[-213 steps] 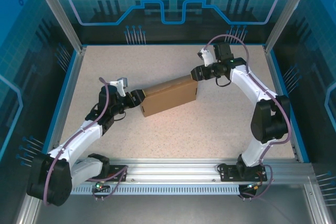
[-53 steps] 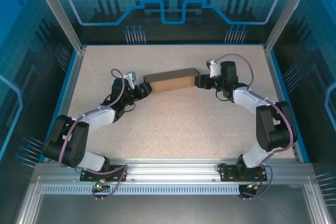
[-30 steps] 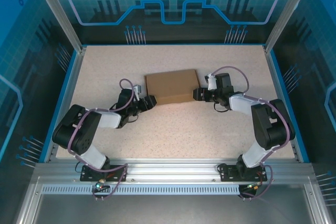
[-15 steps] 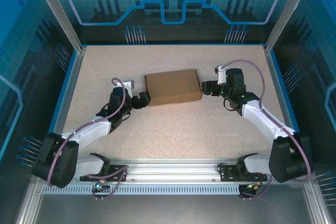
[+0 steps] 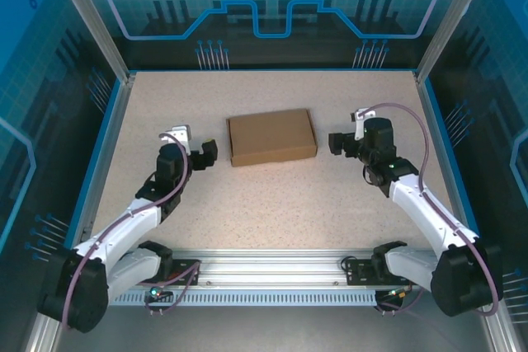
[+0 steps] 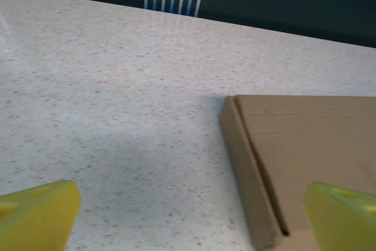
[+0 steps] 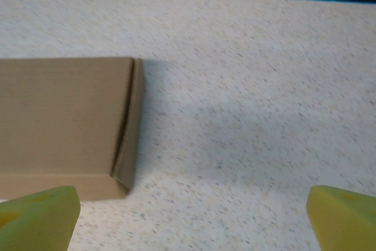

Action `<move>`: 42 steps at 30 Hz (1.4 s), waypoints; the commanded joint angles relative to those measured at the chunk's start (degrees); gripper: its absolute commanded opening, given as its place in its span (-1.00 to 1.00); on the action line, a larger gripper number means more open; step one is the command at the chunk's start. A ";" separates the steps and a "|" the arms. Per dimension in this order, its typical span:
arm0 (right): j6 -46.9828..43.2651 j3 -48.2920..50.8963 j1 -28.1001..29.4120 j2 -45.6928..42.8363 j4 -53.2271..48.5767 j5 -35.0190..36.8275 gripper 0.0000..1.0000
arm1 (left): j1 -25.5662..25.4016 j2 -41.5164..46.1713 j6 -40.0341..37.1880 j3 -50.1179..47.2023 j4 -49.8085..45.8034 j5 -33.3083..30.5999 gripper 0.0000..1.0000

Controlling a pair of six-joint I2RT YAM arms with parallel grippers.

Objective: Fold the paper box

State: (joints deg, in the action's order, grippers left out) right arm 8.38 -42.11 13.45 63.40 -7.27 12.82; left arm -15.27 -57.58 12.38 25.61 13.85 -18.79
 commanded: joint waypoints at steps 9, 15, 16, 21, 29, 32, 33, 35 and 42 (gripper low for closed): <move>-7.63 7.63 -2.52 5.50 13.48 10.99 1.00 | 8.76 -6.31 -6.03 0.53 6.33 1.48 0.98; -9.51 12.08 -6.09 7.57 22.34 7.31 1.00 | 13.04 -18.35 -9.01 3.17 14.10 8.46 0.98; -9.75 12.83 -6.61 7.92 24.94 6.70 1.00 | 13.07 -20.05 -10.16 3.86 14.32 9.18 0.98; -10.30 16.03 -7.90 10.03 33.33 3.87 1.00 | 14.87 -26.75 -11.35 1.42 25.21 11.79 0.98; -11.57 15.67 -8.60 13.67 37.15 -0.70 1.00 | 15.79 -30.87 -12.47 -3.27 37.45 18.06 0.98; -11.85 14.13 -9.09 14.74 35.24 -2.76 1.00 | 15.80 -30.87 -12.53 -3.37 37.61 18.26 0.98; -12.02 14.07 -9.08 14.77 35.17 -3.46 1.00 | 15.81 -30.80 -12.40 -3.38 37.31 18.26 0.98; -12.16 14.93 -9.06 14.13 36.27 -4.90 1.00 | 15.81 -30.88 -12.48 -3.40 37.56 18.26 0.98; -10.25 18.18 -9.44 14.28 44.22 -9.41 1.00 | 15.84 -30.80 -12.54 -3.30 37.24 18.17 0.98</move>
State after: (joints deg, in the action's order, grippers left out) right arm -2.83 -25.28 5.13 77.54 31.05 6.81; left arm 0.23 -88.03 1.06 22.72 48.77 -1.98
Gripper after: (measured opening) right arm 0.997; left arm 0.989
